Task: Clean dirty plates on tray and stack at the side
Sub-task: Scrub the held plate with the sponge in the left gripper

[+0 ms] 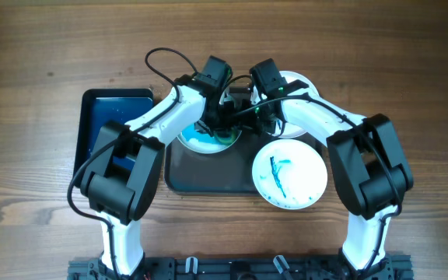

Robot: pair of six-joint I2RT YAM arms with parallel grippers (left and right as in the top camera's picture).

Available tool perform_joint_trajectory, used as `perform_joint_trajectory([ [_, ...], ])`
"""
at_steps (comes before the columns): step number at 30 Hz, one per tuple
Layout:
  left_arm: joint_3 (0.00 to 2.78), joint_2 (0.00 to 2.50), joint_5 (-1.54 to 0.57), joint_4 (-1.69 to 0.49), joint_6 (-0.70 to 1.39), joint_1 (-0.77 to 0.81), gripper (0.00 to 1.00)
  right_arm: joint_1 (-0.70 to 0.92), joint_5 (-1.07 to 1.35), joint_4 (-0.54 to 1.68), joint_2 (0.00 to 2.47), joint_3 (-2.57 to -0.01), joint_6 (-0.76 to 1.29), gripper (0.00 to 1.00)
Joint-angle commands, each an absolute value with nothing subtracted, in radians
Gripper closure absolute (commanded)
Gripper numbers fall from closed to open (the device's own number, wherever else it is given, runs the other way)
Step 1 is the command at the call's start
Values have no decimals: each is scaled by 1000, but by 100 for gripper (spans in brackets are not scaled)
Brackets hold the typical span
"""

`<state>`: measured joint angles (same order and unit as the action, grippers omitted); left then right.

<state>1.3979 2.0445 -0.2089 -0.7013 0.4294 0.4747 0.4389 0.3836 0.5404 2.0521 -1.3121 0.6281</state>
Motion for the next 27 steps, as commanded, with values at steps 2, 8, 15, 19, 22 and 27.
perform_joint_trajectory([
  [2,1391,2061,218,-695,502,438,96,443,390,540,2079,-1325,628,96],
  [8,1391,2061,248,-949,712,376,96,443,390,535,2079,-1325,628,96],
  [15,1391,2061,-571,-831,476,429,96,443,390,532,2079,-1325,629,96],
  [19,1391,2061,-242,-705,614,427,96,443,390,533,2079,-1325,629,96],
  [22,1391,2061,51,-664,645,427,96,443,390,533,2079,-1325,630,96],
  [27,1391,2061,440,-867,827,427,96,443,390,532,2079,-1325,632,96],
])
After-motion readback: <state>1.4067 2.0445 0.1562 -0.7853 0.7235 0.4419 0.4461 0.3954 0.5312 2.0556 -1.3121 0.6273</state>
